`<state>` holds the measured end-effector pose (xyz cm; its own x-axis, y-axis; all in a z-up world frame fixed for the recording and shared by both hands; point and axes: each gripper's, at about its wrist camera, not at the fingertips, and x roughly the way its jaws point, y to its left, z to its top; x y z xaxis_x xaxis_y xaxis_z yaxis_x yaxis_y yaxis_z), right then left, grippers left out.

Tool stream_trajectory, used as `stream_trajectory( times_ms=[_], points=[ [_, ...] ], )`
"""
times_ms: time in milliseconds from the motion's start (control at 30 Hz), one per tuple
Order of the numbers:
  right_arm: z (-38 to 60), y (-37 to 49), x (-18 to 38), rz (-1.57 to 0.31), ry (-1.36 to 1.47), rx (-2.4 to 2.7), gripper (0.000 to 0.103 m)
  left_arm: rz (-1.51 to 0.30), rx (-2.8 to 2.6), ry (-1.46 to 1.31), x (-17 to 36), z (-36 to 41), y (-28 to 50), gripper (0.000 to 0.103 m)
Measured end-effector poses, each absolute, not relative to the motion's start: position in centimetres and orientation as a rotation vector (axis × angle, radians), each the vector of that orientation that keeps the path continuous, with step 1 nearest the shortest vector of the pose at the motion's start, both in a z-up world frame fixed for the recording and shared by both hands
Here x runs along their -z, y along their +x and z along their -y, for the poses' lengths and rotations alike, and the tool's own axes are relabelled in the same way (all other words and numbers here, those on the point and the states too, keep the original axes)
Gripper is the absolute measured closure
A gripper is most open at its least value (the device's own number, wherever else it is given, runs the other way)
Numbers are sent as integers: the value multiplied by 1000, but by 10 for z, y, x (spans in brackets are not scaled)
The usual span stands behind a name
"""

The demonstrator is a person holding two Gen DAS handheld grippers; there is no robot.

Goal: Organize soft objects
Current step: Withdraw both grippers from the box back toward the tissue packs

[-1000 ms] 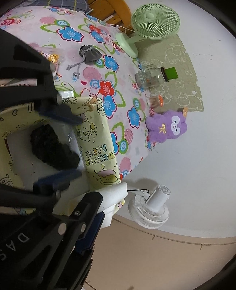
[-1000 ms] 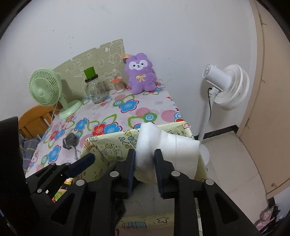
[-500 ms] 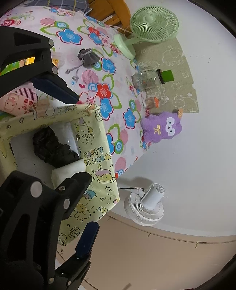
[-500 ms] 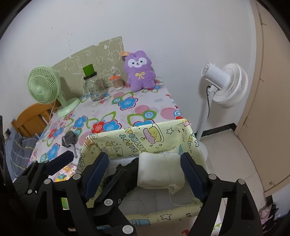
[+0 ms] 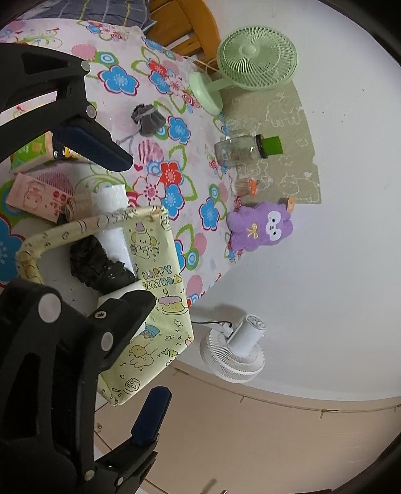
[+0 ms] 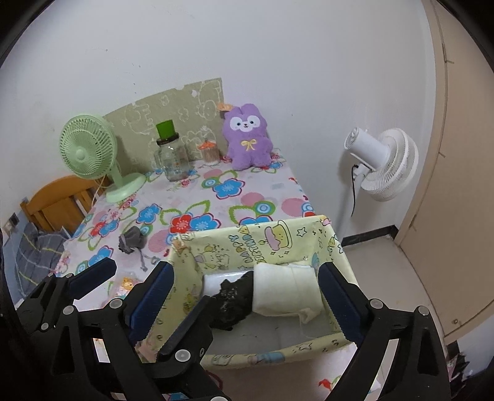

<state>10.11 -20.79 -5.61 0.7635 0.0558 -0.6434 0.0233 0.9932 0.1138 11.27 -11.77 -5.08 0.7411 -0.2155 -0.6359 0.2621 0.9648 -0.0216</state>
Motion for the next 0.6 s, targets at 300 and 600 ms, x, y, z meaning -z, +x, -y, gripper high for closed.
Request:
stream_trajectory(
  times_ms=[300,600],
  points=[
    [189,82,44,-670,103,-13,6,-650,244,64,40,99,93,0],
    [169,68,37,-647,97,-37,6,-632,238,52,35,82,77,0]
  ],
)
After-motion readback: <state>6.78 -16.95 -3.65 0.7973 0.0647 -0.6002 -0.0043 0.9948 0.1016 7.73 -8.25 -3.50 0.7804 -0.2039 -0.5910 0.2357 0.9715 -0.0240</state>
